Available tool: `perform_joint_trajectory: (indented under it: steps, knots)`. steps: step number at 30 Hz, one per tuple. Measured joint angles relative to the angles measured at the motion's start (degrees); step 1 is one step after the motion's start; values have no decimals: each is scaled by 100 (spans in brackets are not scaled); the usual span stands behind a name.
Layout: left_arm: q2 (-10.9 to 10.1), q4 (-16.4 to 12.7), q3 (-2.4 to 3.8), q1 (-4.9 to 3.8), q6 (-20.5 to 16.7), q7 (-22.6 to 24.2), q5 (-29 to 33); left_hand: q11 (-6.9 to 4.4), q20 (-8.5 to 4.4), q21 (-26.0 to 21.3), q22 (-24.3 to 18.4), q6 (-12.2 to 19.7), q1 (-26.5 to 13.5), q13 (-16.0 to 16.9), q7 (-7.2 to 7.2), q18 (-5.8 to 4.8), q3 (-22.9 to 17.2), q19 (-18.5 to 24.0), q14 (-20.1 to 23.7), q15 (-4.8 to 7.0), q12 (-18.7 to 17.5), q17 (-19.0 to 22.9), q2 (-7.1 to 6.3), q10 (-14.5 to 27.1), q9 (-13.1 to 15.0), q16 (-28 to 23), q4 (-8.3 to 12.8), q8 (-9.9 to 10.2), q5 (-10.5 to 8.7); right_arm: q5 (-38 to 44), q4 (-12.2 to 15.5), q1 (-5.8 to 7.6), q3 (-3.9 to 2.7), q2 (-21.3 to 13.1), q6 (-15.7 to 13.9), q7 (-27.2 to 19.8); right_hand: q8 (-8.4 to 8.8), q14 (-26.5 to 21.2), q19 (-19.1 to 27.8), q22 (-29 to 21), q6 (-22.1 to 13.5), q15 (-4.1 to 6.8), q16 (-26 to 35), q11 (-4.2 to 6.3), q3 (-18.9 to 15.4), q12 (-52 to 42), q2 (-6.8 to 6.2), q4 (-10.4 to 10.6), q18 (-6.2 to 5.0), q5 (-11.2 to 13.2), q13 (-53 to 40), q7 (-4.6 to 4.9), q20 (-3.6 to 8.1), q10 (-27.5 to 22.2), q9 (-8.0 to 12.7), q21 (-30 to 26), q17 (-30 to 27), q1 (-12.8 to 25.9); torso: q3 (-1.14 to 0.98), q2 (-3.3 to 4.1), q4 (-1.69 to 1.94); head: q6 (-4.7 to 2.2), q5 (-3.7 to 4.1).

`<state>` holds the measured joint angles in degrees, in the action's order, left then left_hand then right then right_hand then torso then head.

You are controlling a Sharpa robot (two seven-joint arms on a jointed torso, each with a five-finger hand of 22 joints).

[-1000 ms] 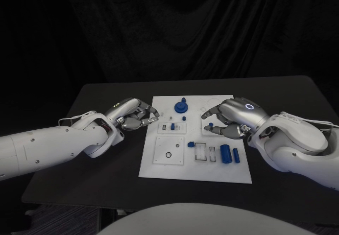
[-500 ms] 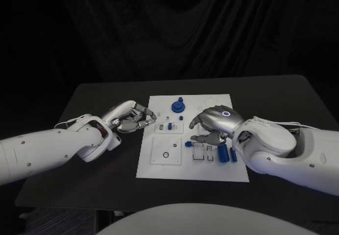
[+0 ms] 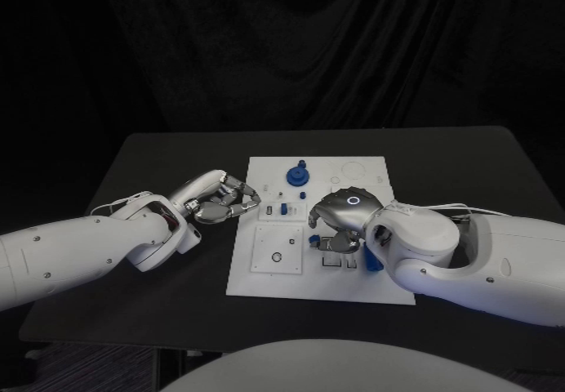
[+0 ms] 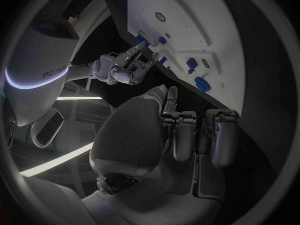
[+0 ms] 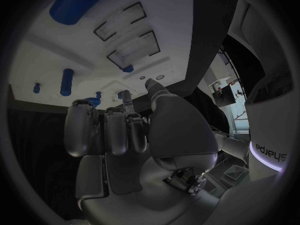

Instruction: Assemble the parts on the task board

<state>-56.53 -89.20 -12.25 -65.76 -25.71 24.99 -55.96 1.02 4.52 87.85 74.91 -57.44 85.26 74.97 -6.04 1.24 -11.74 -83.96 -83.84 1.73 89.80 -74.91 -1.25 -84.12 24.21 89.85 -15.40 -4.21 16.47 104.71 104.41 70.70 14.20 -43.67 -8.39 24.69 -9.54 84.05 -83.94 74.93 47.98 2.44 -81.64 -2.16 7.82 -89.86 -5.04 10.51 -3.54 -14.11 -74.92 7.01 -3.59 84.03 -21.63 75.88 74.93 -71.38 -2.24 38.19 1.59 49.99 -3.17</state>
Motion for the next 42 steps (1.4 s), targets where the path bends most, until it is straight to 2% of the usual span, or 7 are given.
perform_joint_trajectory:
  steps: [6,10,16,23,29,36,42]
  knots:
    - [42,33,0,1,62,1,9,4,0,0,0,0,0,0,0,0,0,0,0,0,0,0,0,-4,0,0,0,0,0,85,-37,-26,0,173,361,171,-57,0,0,0,-137,0,0,0,-16,0,0,-16,0,-188,0,5,0,0,-250,0,0,0,37,18,1,0,-55]
    - [68,56,1,2,94,1,14,24,0,0,0,0,16,4,0,0,0,0,0,0,1,0,16,17,0,0,0,0,27,155,-70,-33,0,277,615,282,-66,0,0,0,-303,0,20,0,1,0,0,-97,-1,-495,0,12,0,0,-463,0,0,0,57,24,0,0,-116]
    - [107,81,1,8,133,0,19,24,0,0,0,0,22,6,0,0,0,0,0,0,6,0,22,17,5,0,0,0,28,285,-93,-37,0,362,905,427,-66,0,0,-1,-469,0,68,0,95,0,0,-221,-1,-854,1,29,0,0,-671,-45,0,0,79,23,16,0,-114]
    - [115,106,1,13,163,-3,22,24,0,0,0,0,22,7,0,0,0,0,0,0,6,0,22,17,5,0,0,0,28,440,-110,-40,-1,393,994,508,-66,0,0,-1,-575,0,68,0,208,0,16,-335,-1,-1141,1,20,0,0,-818,-45,-1,-67,85,21,23,0,-121]
    - [139,140,1,18,177,-5,23,24,-1,0,0,0,22,7,0,0,0,0,0,0,6,0,22,17,4,0,0,0,28,549,-132,-42,-1,404,975,514,-4,0,0,-1,-686,0,68,45,302,0,1,-428,-1,-1406,1,11,0,0,-889,-56,-1,-94,91,21,23,0,-135]
    - [170,166,1,25,197,-5,24,24,0,0,0,0,22,7,0,0,1,0,0,0,6,0,22,17,6,0,0,0,45,611,-184,-42,-1,431,971,514,-4,0,0,-1,-686,0,68,45,359,0,2,-419,-1,-1581,1,11,0,0,-919,-74,-1,-92,94,18,19,0,-146]
    - [200,194,1,44,207,-5,26,23,0,0,0,0,22,8,0,0,1,0,0,0,6,0,22,17,10,0,0,0,48,608,-234,-49,-1,457,976,514,-4,0,0,-2,-686,0,68,45,374,1,38,-404,-1,-1581,1,11,0,-1,-933,-74,-1,-52,97,15,19,0,-160]
